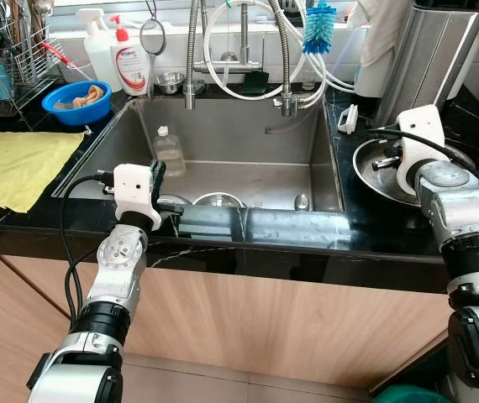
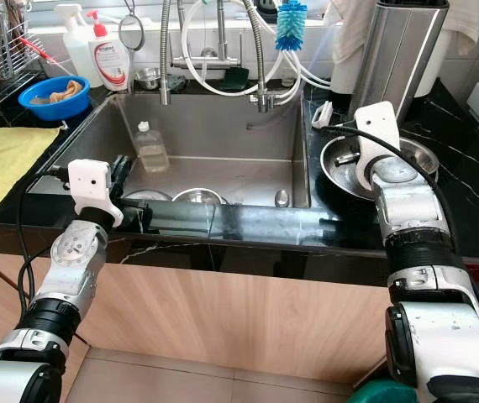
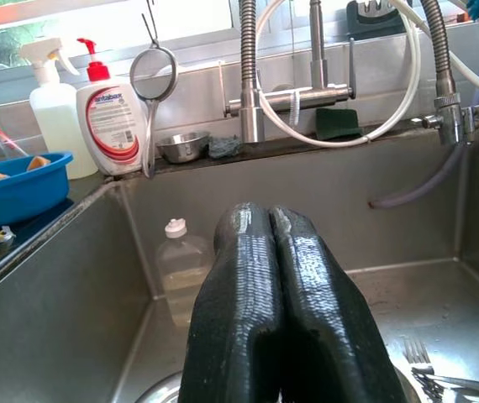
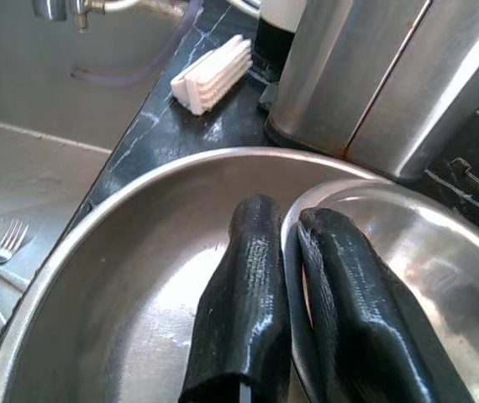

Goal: Kitchen organization

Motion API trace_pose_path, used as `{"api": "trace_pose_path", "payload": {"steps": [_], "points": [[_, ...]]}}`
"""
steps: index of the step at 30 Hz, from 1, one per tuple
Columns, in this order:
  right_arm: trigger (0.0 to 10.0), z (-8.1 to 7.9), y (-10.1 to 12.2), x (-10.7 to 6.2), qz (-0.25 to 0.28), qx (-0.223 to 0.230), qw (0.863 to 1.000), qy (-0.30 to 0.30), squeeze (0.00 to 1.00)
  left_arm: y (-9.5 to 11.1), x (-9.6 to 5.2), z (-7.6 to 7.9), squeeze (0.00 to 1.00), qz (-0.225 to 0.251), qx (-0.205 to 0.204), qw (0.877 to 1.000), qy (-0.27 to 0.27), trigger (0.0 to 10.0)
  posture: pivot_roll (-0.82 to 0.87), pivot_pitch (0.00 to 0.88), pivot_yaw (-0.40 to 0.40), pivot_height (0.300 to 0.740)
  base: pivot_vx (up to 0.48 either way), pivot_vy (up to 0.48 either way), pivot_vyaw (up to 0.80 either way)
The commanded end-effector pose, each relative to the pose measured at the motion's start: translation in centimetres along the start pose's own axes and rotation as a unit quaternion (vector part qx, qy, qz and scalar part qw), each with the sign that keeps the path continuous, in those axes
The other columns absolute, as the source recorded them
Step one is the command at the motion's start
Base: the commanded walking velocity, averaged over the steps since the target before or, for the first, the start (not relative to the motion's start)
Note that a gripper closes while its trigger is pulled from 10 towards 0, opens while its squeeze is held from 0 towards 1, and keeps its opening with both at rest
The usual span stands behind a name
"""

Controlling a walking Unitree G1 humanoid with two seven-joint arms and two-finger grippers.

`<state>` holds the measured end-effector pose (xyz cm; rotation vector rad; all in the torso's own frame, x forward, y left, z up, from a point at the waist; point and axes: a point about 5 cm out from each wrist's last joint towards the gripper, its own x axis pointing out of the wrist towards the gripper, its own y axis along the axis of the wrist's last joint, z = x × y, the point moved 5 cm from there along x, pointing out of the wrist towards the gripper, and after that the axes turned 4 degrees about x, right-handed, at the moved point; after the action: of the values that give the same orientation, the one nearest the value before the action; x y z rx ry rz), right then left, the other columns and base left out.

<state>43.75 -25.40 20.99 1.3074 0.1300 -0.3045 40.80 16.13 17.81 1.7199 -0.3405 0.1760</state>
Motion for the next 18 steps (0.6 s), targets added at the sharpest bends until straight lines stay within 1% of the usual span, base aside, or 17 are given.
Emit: {"api": "trace_pose_path", "payload": {"steps": [1,2,8,9,10,13,16,18], "points": [[0.0,-0.6,0.9,-0.2,0.018,0.015,1.0,0.009,0.0,0.4,0.4,-0.5,0.0,0.005,0.006,1.0,0.001,10.0,-0.05,0.0,0.076,0.74,0.0,0.0,0.0],[0.0,-0.6,0.9,-0.2,0.018,0.015,1.0,0.009,0.0,0.4,0.4,-0.5,0.0,0.005,0.006,1.0,0.001,10.0,-0.05,0.0,0.076,0.74,0.0,0.0,0.0],[0.0,-0.8,3.4,-1.4,0.057,0.015,0.998,0.008,0.0,0.3,0.3,-0.6,0.0,0.002,0.007,1.0,0.002,10.0,-0.05,0.0,0.074,0.74,0.0,0.0,0.0],[6.1,-0.9,4.0,-1.7,0.065,0.01,0.998,0.006,0.0,0.3,0.2,-0.5,0.0,0.002,0.006,1.0,0.002,10.0,-0.05,0.0,0.072,0.74,0.0,0.0,0.0],[10.0,-0.9,4.7,-2.1,0.074,0.006,0.997,0.005,0.0,0.3,0.2,-0.5,0.0,0.002,0.005,1.0,0.003,10.0,-0.05,0.0,0.07,0.74,0.0,0.0,0.0],[10.0,-0.9,5.6,-2.7,0.084,-0.003,0.996,0.004,0.0,0.2,0.2,-0.5,0.0,0.001,0.005,1.0,0.004,10.0,-0.05,0.0,0.068,0.74,0.0,0.0,0.0],[10.0,-0.4,6.2,-3.3,0.09,-0.021,0.996,-0.01,0.0,0.2,0.2,-0.4,0.0,0.001,0.002,1.0,0.005,10.0,-0.05,0.0,0.063,0.74,0.0,0.0,0.0],[10.0,0.0,6.4,-3.6,0.094,-0.023,0.995,-0.018,0.0,0.1,0.1,-0.4,0.0,0.0,0.001,1.0,0.007,10.0,-0.05,0.0,0.06,0.74,0.0,0.0,0.0]]}}
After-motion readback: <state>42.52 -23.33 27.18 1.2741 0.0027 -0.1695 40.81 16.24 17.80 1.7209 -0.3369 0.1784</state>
